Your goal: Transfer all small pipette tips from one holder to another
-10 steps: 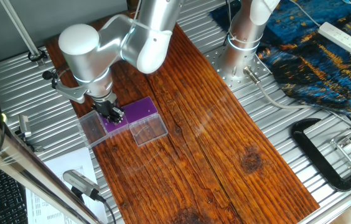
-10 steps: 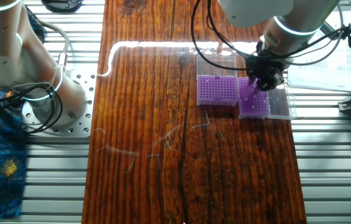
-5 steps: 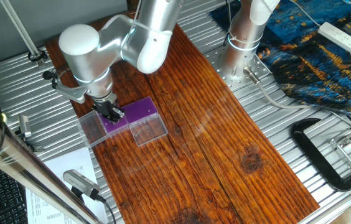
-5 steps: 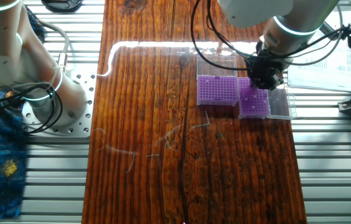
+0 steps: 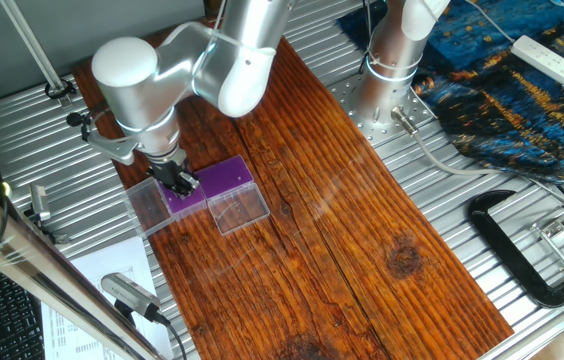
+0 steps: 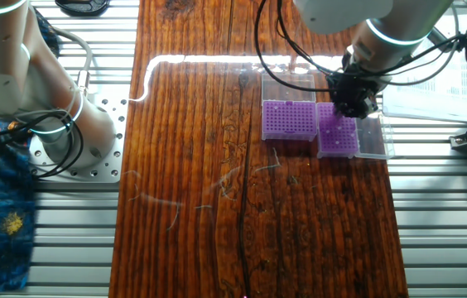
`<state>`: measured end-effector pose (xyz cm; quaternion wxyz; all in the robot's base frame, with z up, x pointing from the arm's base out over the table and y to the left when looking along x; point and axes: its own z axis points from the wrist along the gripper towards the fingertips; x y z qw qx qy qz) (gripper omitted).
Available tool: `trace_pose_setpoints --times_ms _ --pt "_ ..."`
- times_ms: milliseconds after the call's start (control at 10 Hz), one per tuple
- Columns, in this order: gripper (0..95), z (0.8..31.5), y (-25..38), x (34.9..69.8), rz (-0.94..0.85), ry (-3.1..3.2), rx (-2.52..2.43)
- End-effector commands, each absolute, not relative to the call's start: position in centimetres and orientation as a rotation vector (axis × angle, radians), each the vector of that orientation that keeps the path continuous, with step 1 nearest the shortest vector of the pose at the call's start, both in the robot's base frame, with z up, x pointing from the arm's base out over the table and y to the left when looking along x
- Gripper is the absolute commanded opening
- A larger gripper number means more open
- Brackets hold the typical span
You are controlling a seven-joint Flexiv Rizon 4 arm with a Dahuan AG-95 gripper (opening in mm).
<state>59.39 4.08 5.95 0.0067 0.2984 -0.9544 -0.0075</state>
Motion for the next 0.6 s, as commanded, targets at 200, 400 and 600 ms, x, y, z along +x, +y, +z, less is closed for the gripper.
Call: trace_pose_setpoints --times_ms 200,400,600 --pt "0.0 7.0 4.1 59.3 -0.021 -2.976 0.939" --pt "0.0 8.0 4.2 59.2 -0.018 -2.968 0.951" --pt "0.0 9.2 4.3 59.0 -0.017 -2.955 0.96"
